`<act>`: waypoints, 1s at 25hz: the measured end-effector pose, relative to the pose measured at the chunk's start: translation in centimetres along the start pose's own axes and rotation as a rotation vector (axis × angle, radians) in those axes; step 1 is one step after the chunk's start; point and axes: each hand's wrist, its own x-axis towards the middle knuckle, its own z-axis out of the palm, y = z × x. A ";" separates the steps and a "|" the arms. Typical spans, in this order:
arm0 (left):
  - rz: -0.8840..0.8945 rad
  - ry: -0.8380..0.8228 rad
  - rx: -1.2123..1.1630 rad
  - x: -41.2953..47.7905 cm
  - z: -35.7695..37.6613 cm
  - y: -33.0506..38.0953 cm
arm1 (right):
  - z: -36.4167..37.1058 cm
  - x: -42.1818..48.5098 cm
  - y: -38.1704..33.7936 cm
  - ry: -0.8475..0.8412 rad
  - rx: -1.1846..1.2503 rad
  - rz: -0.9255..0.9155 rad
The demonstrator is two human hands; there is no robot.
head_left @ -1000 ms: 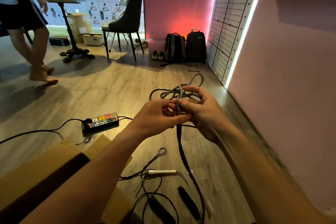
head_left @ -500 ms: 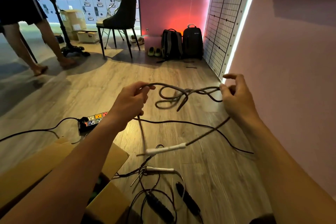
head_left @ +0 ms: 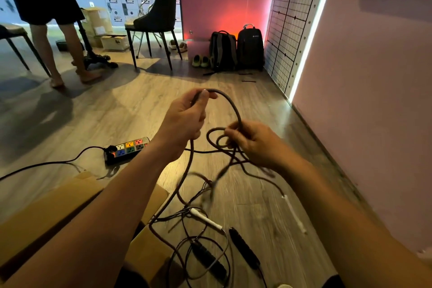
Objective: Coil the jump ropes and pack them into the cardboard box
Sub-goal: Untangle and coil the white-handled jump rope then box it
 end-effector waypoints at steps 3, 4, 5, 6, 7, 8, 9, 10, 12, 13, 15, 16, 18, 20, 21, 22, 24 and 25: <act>-0.085 0.099 0.203 0.2 -2.1 -0.3 | -1.7 0.4 1.0 0.284 0.073 0.050; -0.105 0.072 0.315 0.1 -2.6 -0.6 | -2.2 0.4 1.5 0.333 0.050 0.066; -0.111 0.031 0.447 0.0 -3.0 -0.8 | -2.5 0.4 2.0 0.354 0.009 0.076; -0.110 -0.001 0.569 0.0 -3.4 -1.1 | -2.9 0.3 2.6 0.364 -0.032 0.097; -0.115 -0.016 0.650 0.0 -3.8 -1.2 | -3.5 0.2 3.2 0.386 -0.069 0.132; -0.140 -0.016 0.679 0.0 -4.2 -1.2 | -4.3 0.1 3.8 0.438 -0.110 0.172; -0.167 -0.016 0.668 -0.1 -4.4 -1.0 | -5.2 -0.1 4.4 0.513 -0.163 0.211; -0.178 -0.022 0.647 -0.1 -4.5 -0.9 | -5.9 -0.5 4.7 0.581 -0.232 0.244; -0.135 -0.060 0.607 -0.3 -3.7 -0.8 | -6.1 -0.9 4.3 0.526 -0.325 0.245; -0.101 -0.090 0.594 -0.4 -2.9 -0.7 | -5.3 -1.1 3.4 0.380 -0.274 0.195; -0.039 -0.150 0.579 -0.7 -1.5 -0.6 | -2.6 -1.3 0.8 0.008 -0.081 0.067; -0.019 -0.172 0.573 -0.7 -1.0 -0.7 | -1.3 -1.2 -0.1 -0.108 -0.031 0.001; -0.011 -0.190 0.553 -0.6 -0.9 -0.7 | -0.6 -0.8 -0.8 -0.116 -0.027 -0.089; -0.022 -0.159 0.548 -0.6 -1.7 -0.5 | -1.8 -0.5 -0.6 -0.049 0.046 -0.111; -0.028 -0.123 0.550 -0.5 -2.3 -0.4 | -2.5 -0.5 -0.4 -0.012 0.129 -0.098; -0.031 -0.087 0.537 -0.6 -2.8 -0.4 | -2.9 -0.7 -0.3 0.007 0.172 -0.086; -0.015 -0.076 0.476 -0.7 -3.0 -0.2 | -2.4 -1.0 -0.3 -0.035 0.067 -0.095; 0.000 -0.102 0.464 -0.8 -2.8 -0.1 | -1.5 -1.2 -0.6 -0.125 0.004 -0.091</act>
